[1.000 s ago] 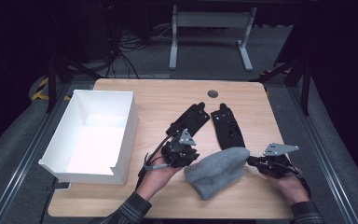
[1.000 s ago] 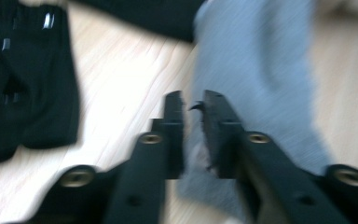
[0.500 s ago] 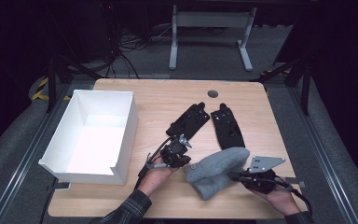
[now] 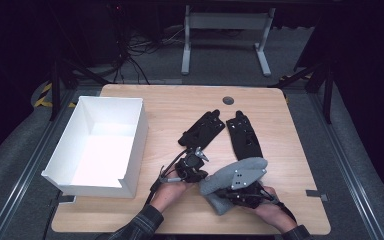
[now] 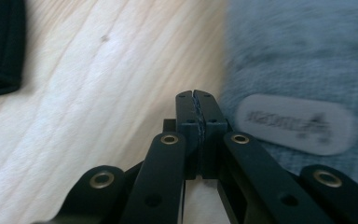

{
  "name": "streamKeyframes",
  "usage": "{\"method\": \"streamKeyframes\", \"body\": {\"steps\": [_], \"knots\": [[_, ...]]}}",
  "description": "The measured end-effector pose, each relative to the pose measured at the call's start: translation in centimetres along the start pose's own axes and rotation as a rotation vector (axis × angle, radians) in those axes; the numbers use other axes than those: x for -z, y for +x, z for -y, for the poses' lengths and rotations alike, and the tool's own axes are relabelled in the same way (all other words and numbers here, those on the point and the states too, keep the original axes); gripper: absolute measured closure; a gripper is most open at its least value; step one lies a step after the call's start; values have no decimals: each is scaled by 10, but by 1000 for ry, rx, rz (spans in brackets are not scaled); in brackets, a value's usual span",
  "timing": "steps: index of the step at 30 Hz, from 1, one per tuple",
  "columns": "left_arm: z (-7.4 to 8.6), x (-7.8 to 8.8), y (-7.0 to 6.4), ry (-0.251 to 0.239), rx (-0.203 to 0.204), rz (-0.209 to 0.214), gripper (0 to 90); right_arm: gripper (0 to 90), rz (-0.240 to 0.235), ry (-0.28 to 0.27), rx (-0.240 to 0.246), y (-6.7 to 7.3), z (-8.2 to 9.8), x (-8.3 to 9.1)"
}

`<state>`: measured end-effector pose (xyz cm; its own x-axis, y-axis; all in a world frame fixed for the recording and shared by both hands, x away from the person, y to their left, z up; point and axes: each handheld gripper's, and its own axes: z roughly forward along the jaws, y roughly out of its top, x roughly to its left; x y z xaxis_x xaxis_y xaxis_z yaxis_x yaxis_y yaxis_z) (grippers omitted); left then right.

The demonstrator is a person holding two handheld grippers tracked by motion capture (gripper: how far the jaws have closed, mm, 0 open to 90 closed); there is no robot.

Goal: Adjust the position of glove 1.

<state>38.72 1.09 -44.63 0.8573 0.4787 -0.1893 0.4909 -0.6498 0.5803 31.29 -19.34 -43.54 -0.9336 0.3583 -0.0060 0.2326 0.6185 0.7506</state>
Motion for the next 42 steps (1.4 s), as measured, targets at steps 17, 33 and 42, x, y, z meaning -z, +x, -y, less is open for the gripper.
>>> {"method": "streamKeyframes", "body": {"steps": [17,33,42], "knots": [[-20,32,-47,-147,-109,34,900,900,57,-136,-15,1,5,31],[-44,21,-84,-161,-184,147,900,898,56,-127,-55,8,39,67],[-44,-2,-92,-75,-194,210,875,761,86,-31,-116,-1,68,84]]}}
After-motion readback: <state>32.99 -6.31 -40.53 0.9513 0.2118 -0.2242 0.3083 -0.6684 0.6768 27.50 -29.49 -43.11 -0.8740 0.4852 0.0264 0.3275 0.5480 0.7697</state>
